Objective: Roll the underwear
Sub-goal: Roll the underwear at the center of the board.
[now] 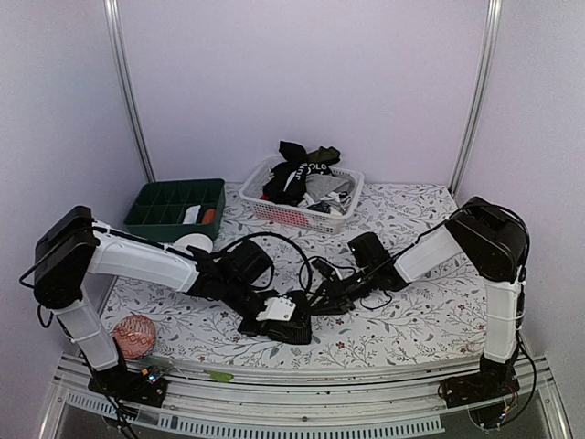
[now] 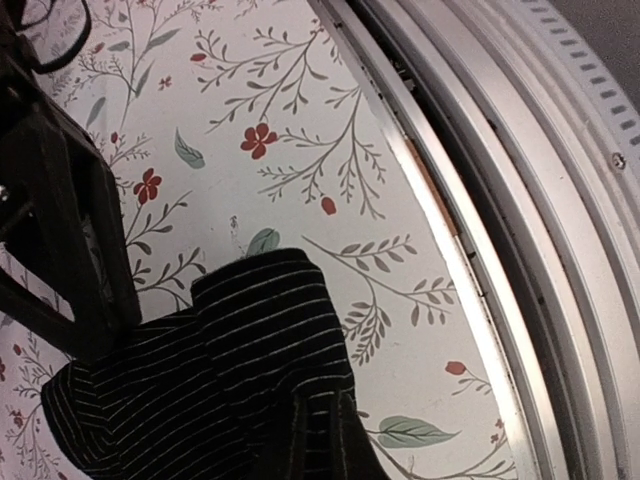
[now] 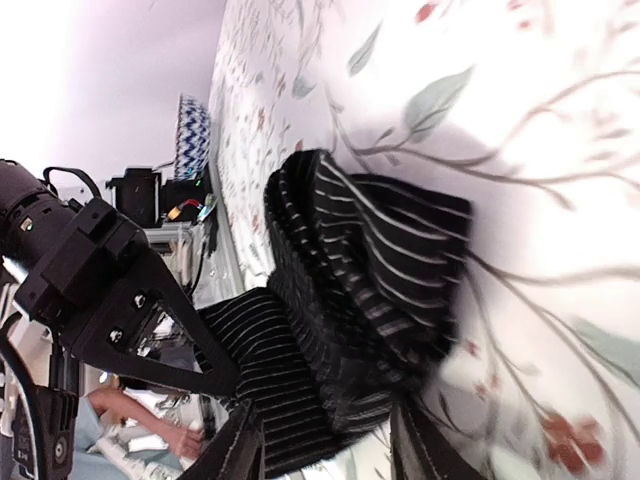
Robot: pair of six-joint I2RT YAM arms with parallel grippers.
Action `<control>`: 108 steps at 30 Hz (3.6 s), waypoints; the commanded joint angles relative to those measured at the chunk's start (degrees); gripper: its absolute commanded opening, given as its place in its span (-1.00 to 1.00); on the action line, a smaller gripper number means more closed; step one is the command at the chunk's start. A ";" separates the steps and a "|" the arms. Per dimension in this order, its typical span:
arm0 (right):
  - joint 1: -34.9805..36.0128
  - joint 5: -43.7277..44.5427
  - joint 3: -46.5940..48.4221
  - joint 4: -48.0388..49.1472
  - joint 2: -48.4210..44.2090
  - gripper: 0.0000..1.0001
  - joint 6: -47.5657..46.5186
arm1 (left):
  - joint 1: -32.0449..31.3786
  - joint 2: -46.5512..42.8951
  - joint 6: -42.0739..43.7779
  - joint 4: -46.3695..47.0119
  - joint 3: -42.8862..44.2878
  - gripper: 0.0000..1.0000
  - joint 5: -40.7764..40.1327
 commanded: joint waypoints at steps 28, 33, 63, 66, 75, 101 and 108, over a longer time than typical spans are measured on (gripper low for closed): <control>16.98 44.00 -4.77 -5.57 -18.30 0.37 -41.64 | 17.81 34.07 8.83 -46.67 34.56 -1.00 20.72; 18.26 43.26 -0.72 -8.64 -14.44 0.42 -46.80 | 17.98 36.21 9.29 -48.71 37.07 -1.00 20.44; 21.98 46.20 3.86 -23.66 -7.20 -1.00 -47.96 | 23.56 29.98 11.14 -49.05 40.77 -0.55 26.72; 20.68 40.52 4.17 -24.06 -7.50 -1.00 -43.11 | 27.35 22.62 9.05 -43.55 38.29 -0.32 30.04; 10.45 15.46 3.07 -17.23 -4.52 -1.00 -22.68 | 30.38 -4.52 -3.02 -10.08 10.85 -0.17 25.56; 0.42 5.18 8.67 -14.24 8.55 -1.00 -16.82 | 5.03 -0.04 5.65 19.95 -6.67 -0.08 -6.90; 0.48 12.61 7.40 -13.51 2.79 -0.62 -18.88 | 5.22 2.04 7.31 10.42 -4.47 -0.77 -7.28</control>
